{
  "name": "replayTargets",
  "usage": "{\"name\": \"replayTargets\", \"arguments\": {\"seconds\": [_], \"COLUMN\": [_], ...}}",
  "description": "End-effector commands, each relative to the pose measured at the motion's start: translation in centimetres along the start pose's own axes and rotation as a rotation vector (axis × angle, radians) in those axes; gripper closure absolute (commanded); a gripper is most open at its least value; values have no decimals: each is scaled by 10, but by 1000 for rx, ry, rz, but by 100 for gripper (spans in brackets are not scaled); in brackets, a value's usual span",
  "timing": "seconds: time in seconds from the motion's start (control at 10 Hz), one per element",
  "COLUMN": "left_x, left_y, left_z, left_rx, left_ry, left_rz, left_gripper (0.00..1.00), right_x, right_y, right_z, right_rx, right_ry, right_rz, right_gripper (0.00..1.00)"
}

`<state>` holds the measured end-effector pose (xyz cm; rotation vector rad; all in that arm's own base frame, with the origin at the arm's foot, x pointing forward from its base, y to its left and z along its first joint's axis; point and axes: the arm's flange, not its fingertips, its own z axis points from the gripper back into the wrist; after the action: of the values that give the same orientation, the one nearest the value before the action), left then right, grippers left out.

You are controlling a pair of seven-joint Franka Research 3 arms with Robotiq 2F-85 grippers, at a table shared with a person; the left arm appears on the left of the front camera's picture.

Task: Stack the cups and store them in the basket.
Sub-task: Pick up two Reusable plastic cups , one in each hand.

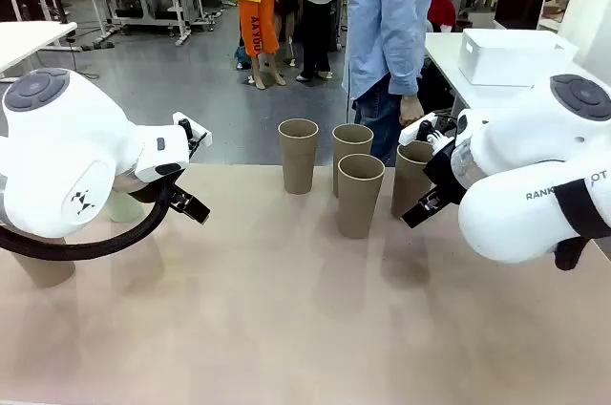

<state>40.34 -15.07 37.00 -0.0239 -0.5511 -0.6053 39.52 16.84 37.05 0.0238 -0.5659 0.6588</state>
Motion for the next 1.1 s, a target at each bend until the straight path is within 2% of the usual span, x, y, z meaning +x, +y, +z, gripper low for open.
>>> {"name": "replayTargets", "arguments": {"seconds": [0.0,0.8,1.0], "left_x": [0,0,21], "left_y": [0,0,20], "left_z": [0,0,43], "left_rx": [0,0,-67], "left_ry": [0,0,-69], "left_rz": [0,0,-27], "left_gripper": [0,0,0], "right_x": [0,0,23], "right_y": [0,0,-8], "right_z": [0,0,43], "right_rx": [0,0,21], "right_ry": [0,0,-14], "right_rz": [0,1,2], "right_gripper": [0,0,0]}}
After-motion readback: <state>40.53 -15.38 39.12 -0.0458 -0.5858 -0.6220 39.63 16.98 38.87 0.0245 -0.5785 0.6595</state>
